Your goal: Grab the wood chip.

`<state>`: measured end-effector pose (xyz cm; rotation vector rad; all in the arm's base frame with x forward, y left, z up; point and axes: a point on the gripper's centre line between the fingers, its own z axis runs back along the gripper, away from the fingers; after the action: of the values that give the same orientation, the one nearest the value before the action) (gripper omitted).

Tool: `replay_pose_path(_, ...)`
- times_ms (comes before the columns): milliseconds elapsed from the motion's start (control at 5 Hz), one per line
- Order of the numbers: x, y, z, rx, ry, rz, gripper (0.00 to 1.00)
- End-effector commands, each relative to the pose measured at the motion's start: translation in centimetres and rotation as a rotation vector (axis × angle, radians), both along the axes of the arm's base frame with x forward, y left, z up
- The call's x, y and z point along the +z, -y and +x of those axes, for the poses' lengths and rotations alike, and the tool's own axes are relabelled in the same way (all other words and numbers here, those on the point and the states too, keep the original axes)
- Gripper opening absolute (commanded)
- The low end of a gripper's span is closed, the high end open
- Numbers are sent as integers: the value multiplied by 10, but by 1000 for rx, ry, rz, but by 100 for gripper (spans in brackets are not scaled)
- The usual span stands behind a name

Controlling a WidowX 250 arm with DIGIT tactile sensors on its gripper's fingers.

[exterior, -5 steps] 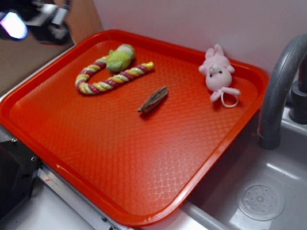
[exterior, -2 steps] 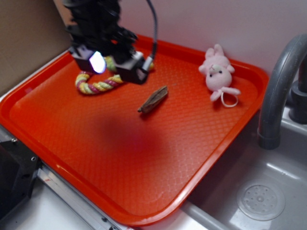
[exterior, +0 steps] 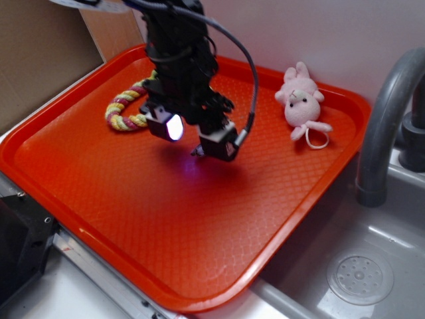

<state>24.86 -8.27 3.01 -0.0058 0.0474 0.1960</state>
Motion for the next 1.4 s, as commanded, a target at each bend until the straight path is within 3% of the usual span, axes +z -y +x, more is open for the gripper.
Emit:
replay_pose_path(0,-21,25,-7,-139,1,-29,27)
replay_pose_path(200,-24,28,-15,-156,14,-8,0)
replay_pose_path(1000,-12,13,-22,-103,33,62,0)
replay_pose_path(1200,10,2,-26,-142,15,52,0)
